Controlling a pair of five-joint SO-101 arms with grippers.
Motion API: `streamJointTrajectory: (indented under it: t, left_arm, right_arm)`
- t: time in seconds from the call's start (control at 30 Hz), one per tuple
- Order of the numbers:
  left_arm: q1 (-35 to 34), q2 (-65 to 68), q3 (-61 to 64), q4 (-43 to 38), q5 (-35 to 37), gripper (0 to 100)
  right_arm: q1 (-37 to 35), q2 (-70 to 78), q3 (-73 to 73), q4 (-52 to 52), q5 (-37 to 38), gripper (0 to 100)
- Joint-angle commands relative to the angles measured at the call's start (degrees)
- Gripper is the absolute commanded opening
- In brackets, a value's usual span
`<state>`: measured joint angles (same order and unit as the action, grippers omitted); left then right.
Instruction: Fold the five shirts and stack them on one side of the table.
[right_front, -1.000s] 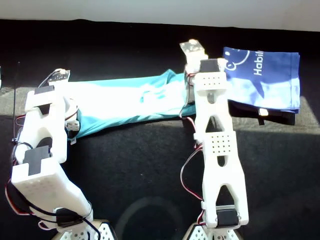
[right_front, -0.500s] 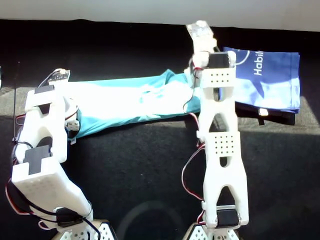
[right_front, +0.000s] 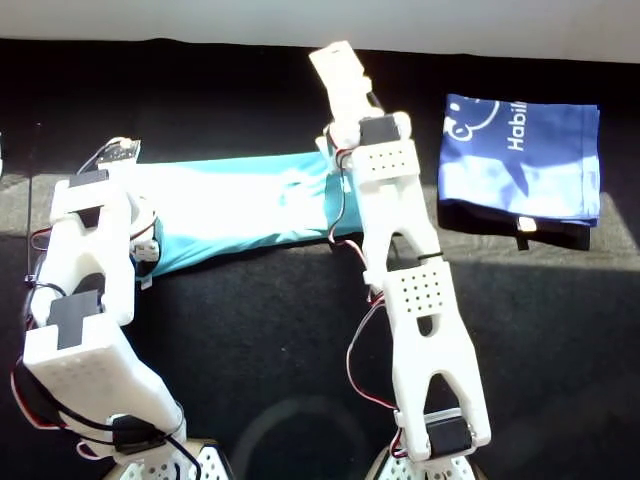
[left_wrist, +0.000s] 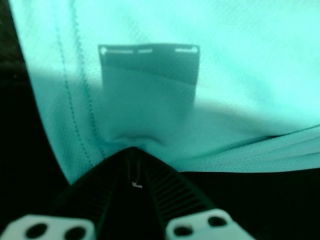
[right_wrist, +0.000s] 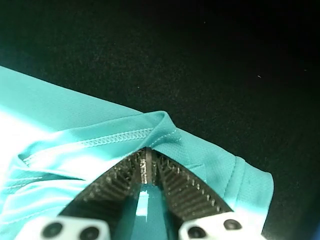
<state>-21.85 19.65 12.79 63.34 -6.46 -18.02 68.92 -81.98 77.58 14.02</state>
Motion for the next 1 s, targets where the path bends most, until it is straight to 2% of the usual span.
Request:
streamJointTrajectory:
  t: [0.0, 0.13, 0.37, 0.5, 0.6, 0.8, 0.97]
  left_arm:
    - [0.48, -0.57, -0.75, -0.44, 0.35, 1]
    - [0.66, -0.57, -0.66, -1.14, 0.35, 1]
    - [0.66, -0.66, 1.98, -3.69, 0.35, 1]
    - [0.66, -0.66, 2.07, -3.69, 0.35, 1]
    - [0.66, -0.66, 2.15, -3.69, 0.35, 1]
    - [0.66, -0.57, 2.15, -3.69, 0.35, 1]
    - [0.66, -0.57, 2.33, -4.48, 0.35, 1]
  right_arm:
    - [-0.84, 0.22, -0.4, -1.19, 0.44, 0.7]
    - [-0.92, 1.63, -0.4, -4.0, 0.44, 0.7]
    - [-0.92, 3.3, -0.48, -17.54, 0.44, 0.7]
    - [-0.92, 2.77, -0.92, -18.51, 0.26, 0.7]
    - [-0.92, 1.54, -4.53, -13.32, 0.26, 0.7]
    - [-1.8, -2.68, -11.91, 6.73, 0.26, 0.7]
    - [-2.51, -2.68, -10.51, 11.38, 0.26, 0.7]
